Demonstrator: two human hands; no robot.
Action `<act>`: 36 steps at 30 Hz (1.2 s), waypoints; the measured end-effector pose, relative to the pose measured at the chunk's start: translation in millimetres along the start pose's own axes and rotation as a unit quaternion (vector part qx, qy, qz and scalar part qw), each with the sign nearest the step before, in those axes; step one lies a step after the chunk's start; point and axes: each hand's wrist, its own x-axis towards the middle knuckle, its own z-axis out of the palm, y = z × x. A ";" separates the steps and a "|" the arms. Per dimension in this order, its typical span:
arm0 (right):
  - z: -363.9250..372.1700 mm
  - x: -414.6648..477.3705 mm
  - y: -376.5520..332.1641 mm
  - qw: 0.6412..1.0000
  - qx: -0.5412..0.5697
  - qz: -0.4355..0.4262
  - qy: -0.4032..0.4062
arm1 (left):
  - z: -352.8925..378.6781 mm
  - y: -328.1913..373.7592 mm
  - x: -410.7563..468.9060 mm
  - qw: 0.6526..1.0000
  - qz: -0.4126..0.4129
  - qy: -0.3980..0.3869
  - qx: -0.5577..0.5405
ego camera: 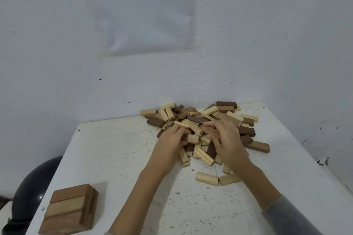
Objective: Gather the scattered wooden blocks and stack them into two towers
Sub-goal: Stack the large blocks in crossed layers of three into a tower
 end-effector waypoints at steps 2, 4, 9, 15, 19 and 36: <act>-2.1 -3.1 -5.9 0.999 0.031 0.019 0.007 | -5.5 1.9 -5.7 0.999 -0.027 0.004 -0.031; -5.0 -4.0 -15.2 0.996 0.076 0.037 0.023 | -10.9 4.4 -10.9 0.994 -0.068 0.033 -0.082; -6.1 11.4 -34.7 0.983 0.173 0.055 0.036 | -14.6 8.4 -15.0 0.947 -0.156 0.112 -0.259; 10.9 43.4 -35.0 0.998 0.027 -0.001 -0.048 | -15.3 1.8 -11.5 0.924 -0.200 0.139 -0.296; 22.4 63.1 -32.2 0.996 -0.030 -0.052 -0.062 | -13.7 -6.0 -8.4 0.895 -0.229 0.162 -0.347; 35.4 71.7 -28.1 0.992 0.019 -0.118 0.028 | -15.3 -10.7 -14.0 0.874 -0.247 0.179 -0.378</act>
